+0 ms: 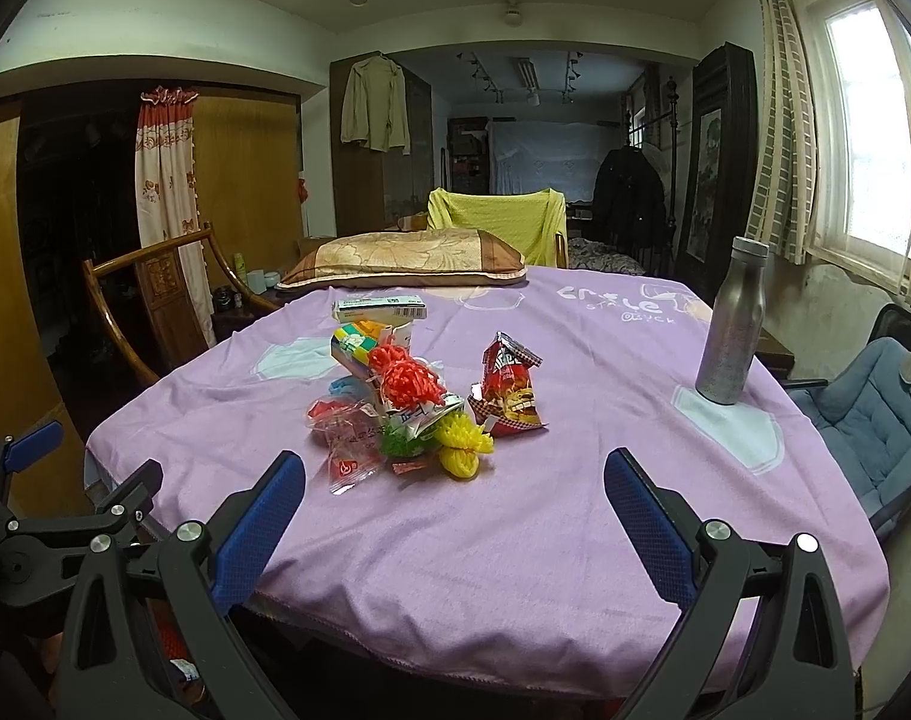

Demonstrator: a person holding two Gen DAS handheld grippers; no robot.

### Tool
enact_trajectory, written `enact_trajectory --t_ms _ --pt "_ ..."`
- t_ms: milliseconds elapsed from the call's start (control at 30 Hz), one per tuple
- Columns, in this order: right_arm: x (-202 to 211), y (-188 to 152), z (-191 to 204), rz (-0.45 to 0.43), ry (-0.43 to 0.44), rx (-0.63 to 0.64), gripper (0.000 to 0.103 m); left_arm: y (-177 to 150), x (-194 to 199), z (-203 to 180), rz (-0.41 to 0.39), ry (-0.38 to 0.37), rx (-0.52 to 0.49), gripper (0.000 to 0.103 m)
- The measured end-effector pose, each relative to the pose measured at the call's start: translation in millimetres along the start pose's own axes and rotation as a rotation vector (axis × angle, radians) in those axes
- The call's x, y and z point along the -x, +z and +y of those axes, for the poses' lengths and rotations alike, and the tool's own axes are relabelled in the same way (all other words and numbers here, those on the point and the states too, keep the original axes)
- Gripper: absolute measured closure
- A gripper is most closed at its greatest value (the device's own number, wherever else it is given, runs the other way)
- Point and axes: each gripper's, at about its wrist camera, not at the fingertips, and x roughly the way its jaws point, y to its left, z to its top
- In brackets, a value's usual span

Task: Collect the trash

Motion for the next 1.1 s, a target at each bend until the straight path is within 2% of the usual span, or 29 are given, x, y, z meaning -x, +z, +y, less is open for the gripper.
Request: enact_trajectory --t_ms 1100 --pt "0.1 -0.5 -0.1 0.017 0.01 -0.001 0.005 -5.5 -3.8 -7.4 0.019 -0.012 -0.01 0.006"
